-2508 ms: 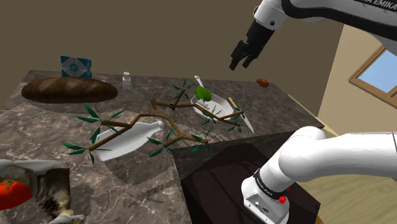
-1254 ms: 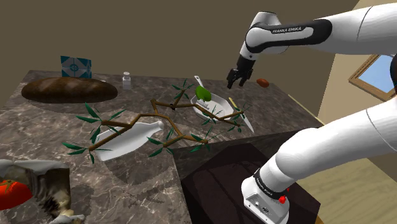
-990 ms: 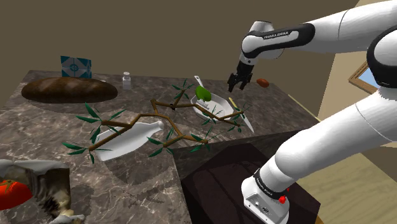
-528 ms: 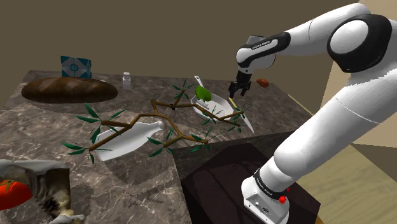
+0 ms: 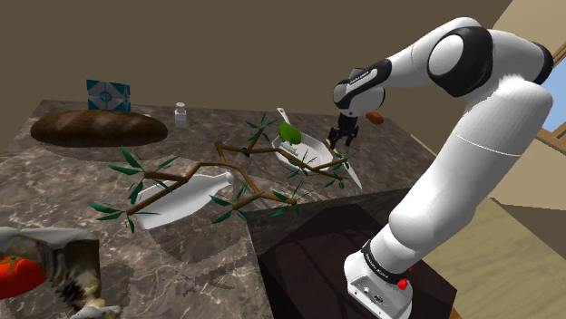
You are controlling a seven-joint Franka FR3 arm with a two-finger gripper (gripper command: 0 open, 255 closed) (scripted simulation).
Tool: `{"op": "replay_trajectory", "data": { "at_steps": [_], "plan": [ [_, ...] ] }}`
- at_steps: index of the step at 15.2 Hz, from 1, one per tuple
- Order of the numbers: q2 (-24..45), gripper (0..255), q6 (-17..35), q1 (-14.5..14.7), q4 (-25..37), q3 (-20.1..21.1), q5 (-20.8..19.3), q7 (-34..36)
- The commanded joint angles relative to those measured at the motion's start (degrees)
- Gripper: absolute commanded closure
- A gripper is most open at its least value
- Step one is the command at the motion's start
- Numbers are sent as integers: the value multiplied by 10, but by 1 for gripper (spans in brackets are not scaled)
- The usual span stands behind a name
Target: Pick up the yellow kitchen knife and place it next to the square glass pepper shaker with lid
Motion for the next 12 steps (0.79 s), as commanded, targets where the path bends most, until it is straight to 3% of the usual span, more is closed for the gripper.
{"op": "replay_trajectory", "data": {
  "at_steps": [1,5,12],
  "plan": [
    [12,0,15,-3,-3,0,4,-4],
    [30,0,42,-7,-14,2,11,-10],
    [30,0,42,-7,-14,2,11,-10]
  ]
}}
